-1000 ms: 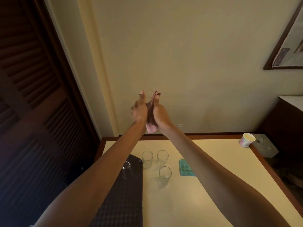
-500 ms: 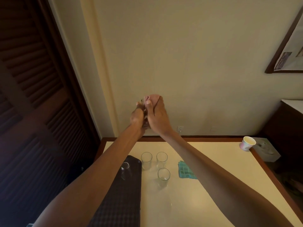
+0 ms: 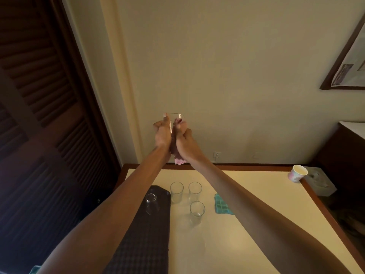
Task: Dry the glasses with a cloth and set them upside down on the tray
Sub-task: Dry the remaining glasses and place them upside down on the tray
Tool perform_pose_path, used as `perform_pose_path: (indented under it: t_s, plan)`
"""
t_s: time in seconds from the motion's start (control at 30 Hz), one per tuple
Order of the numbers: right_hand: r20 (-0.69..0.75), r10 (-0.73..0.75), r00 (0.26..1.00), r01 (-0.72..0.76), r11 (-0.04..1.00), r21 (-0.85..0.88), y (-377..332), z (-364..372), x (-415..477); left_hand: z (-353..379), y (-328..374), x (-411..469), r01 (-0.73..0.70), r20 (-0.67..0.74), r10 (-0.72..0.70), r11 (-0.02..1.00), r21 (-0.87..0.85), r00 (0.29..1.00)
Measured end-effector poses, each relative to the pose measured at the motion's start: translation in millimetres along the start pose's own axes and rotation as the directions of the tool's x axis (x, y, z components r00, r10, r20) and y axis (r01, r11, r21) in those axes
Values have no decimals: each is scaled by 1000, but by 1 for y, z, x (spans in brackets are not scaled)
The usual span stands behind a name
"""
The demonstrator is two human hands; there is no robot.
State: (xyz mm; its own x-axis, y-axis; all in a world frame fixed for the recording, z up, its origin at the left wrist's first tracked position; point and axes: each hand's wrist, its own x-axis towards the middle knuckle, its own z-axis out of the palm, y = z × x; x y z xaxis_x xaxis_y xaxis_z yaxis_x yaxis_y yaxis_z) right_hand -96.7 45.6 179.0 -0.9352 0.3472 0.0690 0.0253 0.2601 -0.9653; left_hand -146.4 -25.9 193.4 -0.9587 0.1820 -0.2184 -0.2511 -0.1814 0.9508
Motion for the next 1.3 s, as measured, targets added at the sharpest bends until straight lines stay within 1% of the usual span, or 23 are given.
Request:
perform_pose_path:
  t_s: [0.07,0.13,0.2,0.23,0.3,0.33,0.4,0.5,0.57,0.63,0.67,0.73,0.8,0.83,0.9,0.97,1.0,1.03,1.07,1.13,1.2,1.23,1.3]
  plan:
    - [11,-164,986,164,986,-7,3,4,-10,-2,-3,4,35,16,-35,999,-13,999]
    - [-26,-269,963,265,959,-101,11,7,-6,-3,-6,3,82,35,-80,996,-48,996]
    - [-75,-296,952,271,932,-241,13,7,2,-2,-6,-2,102,44,-100,994,-47,994]
    - [-106,-301,948,268,931,-248,11,6,5,0,-5,-8,92,48,-90,995,-25,995]
    - [-150,-300,942,280,950,-139,2,-2,9,5,-3,-22,31,67,-33,999,24,997]
    - [-176,-274,945,263,961,-83,-4,-8,10,7,-3,-26,-10,89,6,999,49,996]
    - [-185,-164,969,173,984,34,-11,-17,17,11,-2,-30,-86,125,74,992,90,989]
    - [-95,45,995,-13,950,313,-16,-24,24,16,2,-28,-170,107,153,969,180,983]
    - [-23,139,990,-118,906,406,-17,-21,22,15,-2,-19,-185,47,179,962,199,983]
    - [1,145,989,-134,914,383,-12,-17,22,14,-1,-9,-166,16,166,972,168,986]
    - [8,121,993,-117,938,327,-10,-16,17,13,0,-6,-151,18,150,979,138,989]
    - [-1,48,999,-47,979,197,-9,-13,7,11,7,-11,-138,39,135,988,63,990]
    - [4,-68,998,67,989,128,-1,-9,1,9,8,-11,-136,49,136,991,-1,989]
    - [-8,-133,991,133,987,95,1,-6,0,8,7,-10,-115,45,116,993,-20,992]
    - [-75,-265,961,262,964,-44,2,-1,1,9,6,-15,-35,24,36,997,-62,999]
    - [-141,-344,928,314,929,-198,2,1,7,10,2,-12,12,61,-6,996,-89,998]
    - [-164,-349,923,312,925,-215,-2,-2,8,10,0,-11,9,101,1,995,-95,995]
    - [-185,-341,922,303,930,-207,-4,-6,11,10,0,-14,-7,129,18,996,-92,992]
    - [-194,-307,932,280,947,-155,-7,-11,14,10,-1,-15,-35,141,45,997,-74,989]
    - [-160,-136,978,144,989,38,-15,-21,23,10,0,-20,-82,157,86,996,-30,984]
    - [-87,44,995,-25,977,213,-19,-26,32,13,1,-20,-118,116,114,993,26,987]
    - [-49,114,992,-97,960,263,-22,-27,33,15,4,-22,-133,95,127,990,58,987]
    - [-8,195,981,-184,933,310,-23,-28,33,16,7,-21,-164,56,157,975,151,986]
